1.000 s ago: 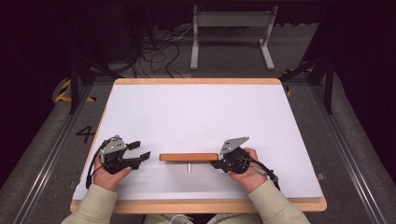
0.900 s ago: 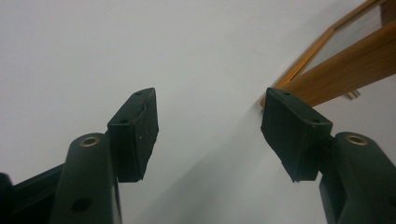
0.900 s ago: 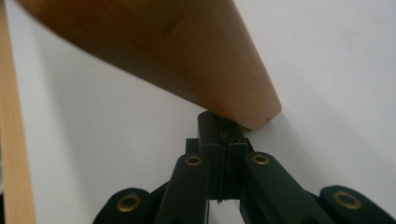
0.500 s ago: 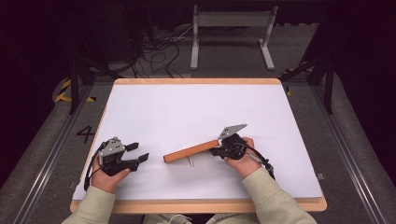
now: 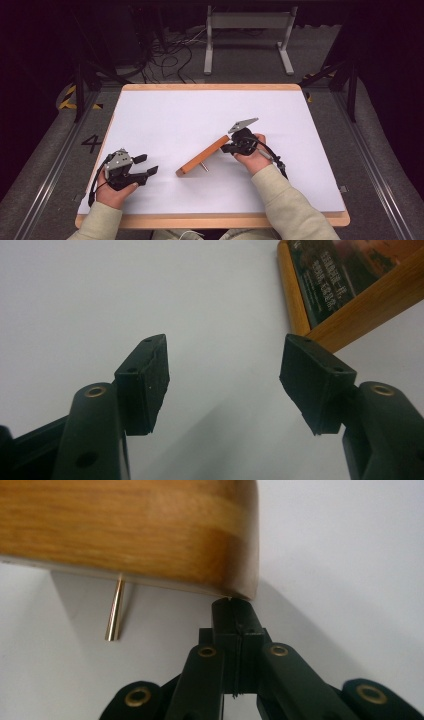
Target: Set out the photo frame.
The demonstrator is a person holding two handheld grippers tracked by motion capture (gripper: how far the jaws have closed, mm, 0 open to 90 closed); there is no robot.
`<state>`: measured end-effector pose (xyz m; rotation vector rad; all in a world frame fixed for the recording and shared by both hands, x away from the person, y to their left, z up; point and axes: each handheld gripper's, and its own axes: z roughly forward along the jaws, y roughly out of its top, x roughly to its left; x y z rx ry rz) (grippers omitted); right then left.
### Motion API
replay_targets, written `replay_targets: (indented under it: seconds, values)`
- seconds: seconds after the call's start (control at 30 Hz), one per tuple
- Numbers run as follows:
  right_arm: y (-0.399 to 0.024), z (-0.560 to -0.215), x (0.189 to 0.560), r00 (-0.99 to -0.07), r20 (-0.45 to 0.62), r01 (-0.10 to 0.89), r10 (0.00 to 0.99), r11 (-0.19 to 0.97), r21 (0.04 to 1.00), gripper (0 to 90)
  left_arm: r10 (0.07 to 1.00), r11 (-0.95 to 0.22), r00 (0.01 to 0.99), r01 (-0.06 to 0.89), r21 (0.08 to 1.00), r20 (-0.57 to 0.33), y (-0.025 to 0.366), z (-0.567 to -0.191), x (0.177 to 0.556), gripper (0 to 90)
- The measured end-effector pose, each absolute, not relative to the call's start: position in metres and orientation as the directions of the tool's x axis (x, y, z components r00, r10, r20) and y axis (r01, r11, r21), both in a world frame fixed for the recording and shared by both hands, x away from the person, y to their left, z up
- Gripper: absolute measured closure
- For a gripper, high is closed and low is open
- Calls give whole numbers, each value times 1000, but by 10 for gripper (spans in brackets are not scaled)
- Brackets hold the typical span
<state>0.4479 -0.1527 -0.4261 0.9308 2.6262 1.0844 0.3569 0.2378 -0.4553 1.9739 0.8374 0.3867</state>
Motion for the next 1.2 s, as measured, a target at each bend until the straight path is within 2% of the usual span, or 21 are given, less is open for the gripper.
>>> replay_targets:
  seconds: [0.13, 0.6, 1.1, 1.2]
  values:
    - [-147, -428, 459, -785, 123, 511, 608, 522, 683, 900, 697, -339, 714, 405, 849, -63, 240, -456, 355, 366]
    - [-122, -423, 485, -779, 125, 515, 614, 514, 686, 900, 693, -350, 719, 401, 847, -54, 238, -457, 356, 366]
    - [-107, -418, 490, -795, 115, 487, 596, 513, 706, 898, 682, -355, 729, 400, 845, -58, 234, -458, 359, 366]
    - [-109, -414, 488, -789, 79, 480, 609, 531, 698, 827, 682, -356, 729, 399, 845, -56, 234, -459, 360, 366]
